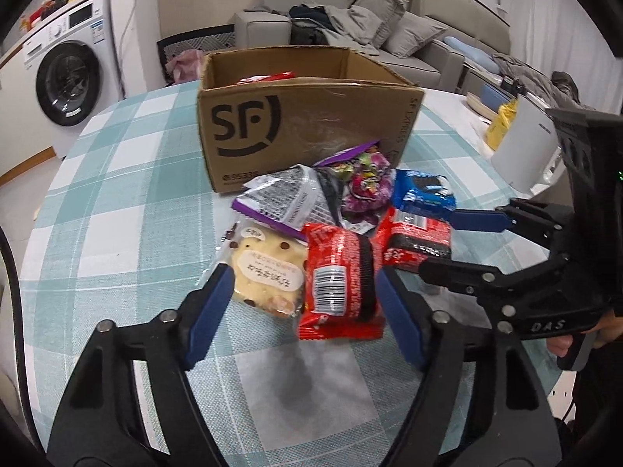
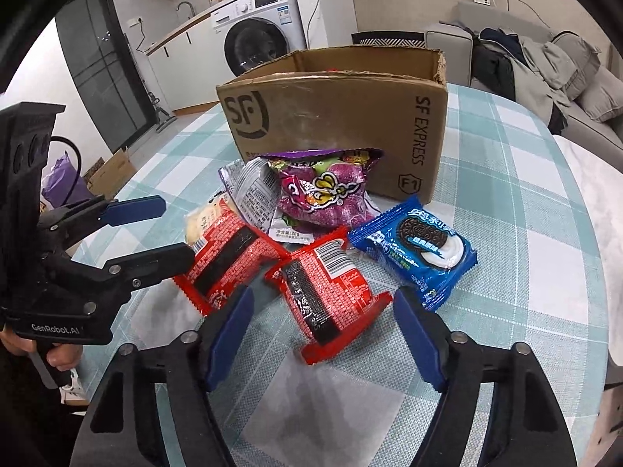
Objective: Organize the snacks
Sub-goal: 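Grasp a red chip bag with the left tool while the right tool grasps another red bag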
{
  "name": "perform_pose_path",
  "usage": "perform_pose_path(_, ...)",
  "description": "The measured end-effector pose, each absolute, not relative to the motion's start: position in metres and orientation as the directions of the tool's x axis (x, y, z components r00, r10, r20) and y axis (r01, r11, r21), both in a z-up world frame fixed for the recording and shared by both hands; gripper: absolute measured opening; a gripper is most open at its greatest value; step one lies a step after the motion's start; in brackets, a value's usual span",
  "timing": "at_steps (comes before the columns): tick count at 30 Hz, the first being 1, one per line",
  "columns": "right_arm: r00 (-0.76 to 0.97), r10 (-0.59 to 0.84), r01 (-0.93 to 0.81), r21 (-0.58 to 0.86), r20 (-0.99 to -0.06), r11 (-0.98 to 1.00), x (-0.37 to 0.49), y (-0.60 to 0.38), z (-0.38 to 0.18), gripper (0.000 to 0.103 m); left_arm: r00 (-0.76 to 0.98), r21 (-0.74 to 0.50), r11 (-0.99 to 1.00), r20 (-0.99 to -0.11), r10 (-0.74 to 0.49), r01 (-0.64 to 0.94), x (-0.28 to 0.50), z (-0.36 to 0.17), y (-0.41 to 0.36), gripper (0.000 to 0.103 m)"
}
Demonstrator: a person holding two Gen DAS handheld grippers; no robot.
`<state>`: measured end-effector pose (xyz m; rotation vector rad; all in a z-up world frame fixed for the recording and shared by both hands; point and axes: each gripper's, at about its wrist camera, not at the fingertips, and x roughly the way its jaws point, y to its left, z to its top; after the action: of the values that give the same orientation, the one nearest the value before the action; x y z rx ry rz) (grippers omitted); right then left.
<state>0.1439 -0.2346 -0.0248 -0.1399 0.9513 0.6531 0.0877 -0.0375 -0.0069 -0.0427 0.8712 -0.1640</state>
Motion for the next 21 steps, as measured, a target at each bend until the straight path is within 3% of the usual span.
perform_pose_path(8,0.392,0.482,-0.576,0.199,-0.784,0.793,0.146,-0.239,-0.031,0.071,0.582,-0.134,0.969,-0.779,-0.232,0.206,0.087,-0.016,-0.051,0.064)
perform_pose_path(21,0.348,0.499,-0.610,0.212,-0.794,0.764,0.150,-0.230,-0.043,0.062,0.561,-0.132,0.973,-0.799,-0.217,0.189,0.100,-0.033,-0.055,0.061)
